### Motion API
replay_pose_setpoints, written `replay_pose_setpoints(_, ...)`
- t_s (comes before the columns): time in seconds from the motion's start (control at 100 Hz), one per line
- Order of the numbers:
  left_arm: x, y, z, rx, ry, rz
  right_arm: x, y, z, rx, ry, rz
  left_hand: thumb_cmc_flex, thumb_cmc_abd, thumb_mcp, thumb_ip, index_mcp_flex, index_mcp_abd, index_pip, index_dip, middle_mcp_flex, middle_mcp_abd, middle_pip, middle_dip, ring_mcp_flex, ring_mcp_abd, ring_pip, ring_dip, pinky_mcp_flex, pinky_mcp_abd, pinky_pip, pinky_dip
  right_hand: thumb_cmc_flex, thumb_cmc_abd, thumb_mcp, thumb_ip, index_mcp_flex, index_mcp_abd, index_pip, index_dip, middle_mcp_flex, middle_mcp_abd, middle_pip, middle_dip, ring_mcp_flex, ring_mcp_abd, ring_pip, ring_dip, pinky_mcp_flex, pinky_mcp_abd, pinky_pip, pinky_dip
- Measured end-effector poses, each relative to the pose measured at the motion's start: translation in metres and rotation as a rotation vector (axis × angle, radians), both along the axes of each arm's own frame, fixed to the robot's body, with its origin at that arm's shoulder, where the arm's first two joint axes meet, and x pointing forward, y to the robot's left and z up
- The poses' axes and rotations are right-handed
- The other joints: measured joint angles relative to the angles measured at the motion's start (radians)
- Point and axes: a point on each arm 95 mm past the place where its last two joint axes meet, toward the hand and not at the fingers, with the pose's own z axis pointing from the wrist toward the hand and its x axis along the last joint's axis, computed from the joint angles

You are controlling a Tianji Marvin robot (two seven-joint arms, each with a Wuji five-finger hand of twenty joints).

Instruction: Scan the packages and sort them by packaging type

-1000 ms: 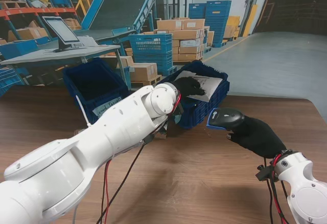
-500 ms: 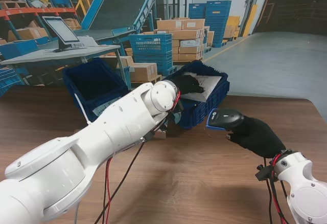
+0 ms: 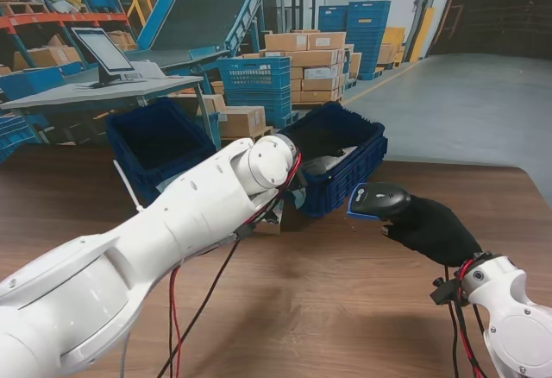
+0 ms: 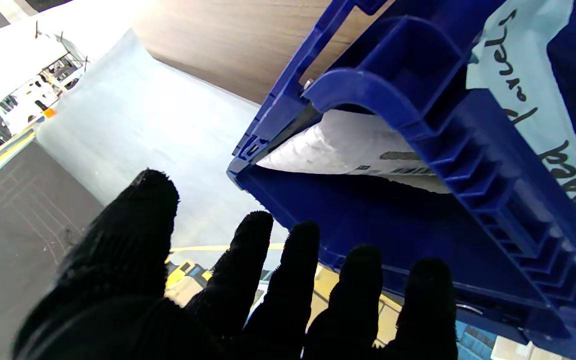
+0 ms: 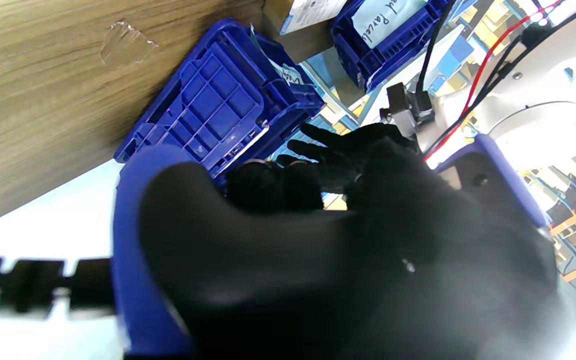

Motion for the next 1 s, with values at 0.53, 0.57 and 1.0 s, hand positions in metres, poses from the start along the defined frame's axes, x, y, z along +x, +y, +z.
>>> replay_pose_setpoints(0.53, -0.030, 0.060, 0.032, 0.032, -0.021, -0.018, 0.004, 0.011, 0.007, -0.013, -0.028, 0.011, -0.001, 0.022, -0.011, 0.000, 0.000, 0.000, -0.010, 0.000, 0.000, 0.000, -0.015, -0.004, 0.000, 0.000, 0.000, 0.000, 0.000, 0.000, -0.014, 0.000, 0.000, 0.000, 0.000, 0.000, 0.000, 0.004, 0.000, 0.000, 0.000, 0.000, 0.000, 0.000, 0.000, 0.000, 0.000, 0.000, 0.002, 0.001, 0.000, 0.000)
replay_pose_setpoints(0.57, -0.033, 0.067, 0.034, 0.042, -0.021, -0.023, 0.004, 0.011, 0.008, -0.013, -0.031, 0.011, -0.001, 0.022, -0.011, 0.000, 0.000, 0.000, -0.010, 0.000, 0.000, 0.000, -0.017, -0.004, 0.000, 0.000, 0.000, 0.000, 0.000, 0.000, -0.015, 0.000, 0.000, 0.000, 0.000, 0.000, 0.000, 0.004, 0.000, 0.000, 0.000, 0.000, 0.000, 0.000, 0.000, 0.000, 0.000, 0.000, 0.002, 0.001, 0.000, 0.000)
replay_pose_setpoints(1.0, -0.045, 0.123, 0.012, 0.115, 0.025, -0.034, 0.011, 0.018, 0.013, -0.009, -0.058, 0.023, -0.001, 0.033, -0.051, 0.000, -0.013, 0.004, -0.023, 0.000, -0.032, 0.005, -0.045, -0.014, 0.000, 0.000, 0.000, 0.000, 0.000, 0.000, -0.015, 0.000, 0.000, 0.000, 0.000, 0.000, 0.001, 0.004, 0.000, 0.000, 0.000, 0.000, 0.000, 0.000, 0.000, 0.011, 0.000, 0.000, 0.001, 0.001, 0.000, 0.000)
